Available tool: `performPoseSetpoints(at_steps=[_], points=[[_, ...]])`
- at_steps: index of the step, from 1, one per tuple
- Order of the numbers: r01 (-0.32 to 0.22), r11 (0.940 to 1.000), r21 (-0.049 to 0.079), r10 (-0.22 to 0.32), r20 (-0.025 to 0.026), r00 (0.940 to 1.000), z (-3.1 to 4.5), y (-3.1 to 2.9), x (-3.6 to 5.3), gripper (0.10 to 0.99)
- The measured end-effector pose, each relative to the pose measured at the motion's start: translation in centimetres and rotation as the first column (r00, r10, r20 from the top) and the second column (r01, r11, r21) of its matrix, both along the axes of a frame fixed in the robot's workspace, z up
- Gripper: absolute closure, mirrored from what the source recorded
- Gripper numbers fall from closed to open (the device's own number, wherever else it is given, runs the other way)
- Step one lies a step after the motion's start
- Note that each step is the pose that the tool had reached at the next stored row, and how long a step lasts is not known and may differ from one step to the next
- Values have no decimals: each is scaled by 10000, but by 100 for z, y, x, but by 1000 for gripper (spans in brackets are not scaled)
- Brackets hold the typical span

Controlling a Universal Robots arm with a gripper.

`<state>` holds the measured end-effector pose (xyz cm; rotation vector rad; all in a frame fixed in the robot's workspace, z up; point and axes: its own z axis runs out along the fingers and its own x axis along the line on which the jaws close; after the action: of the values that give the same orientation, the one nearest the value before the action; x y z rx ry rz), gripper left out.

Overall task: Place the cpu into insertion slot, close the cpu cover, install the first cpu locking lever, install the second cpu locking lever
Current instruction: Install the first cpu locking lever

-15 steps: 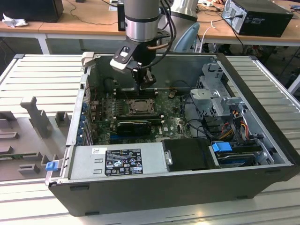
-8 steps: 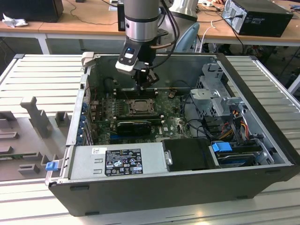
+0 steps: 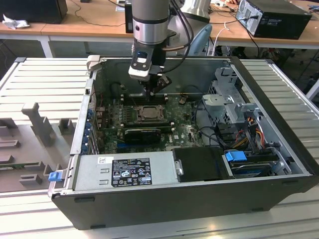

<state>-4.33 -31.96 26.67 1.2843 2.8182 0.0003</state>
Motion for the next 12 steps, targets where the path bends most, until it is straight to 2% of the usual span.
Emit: performPoseSetpoints(at_steps=[3, 5, 8, 12], points=[[-452, 9990, -1, 452, 0, 9990, 0, 0, 0, 980], [-959, 9954, -2, 959, 0, 9954, 0, 0, 0, 980], [-1639, 9865, -4, 1639, 0, 9865, 0, 0, 0, 980], [-2174, 9761, -7, 2174, 0, 9761, 0, 0, 0, 980]])
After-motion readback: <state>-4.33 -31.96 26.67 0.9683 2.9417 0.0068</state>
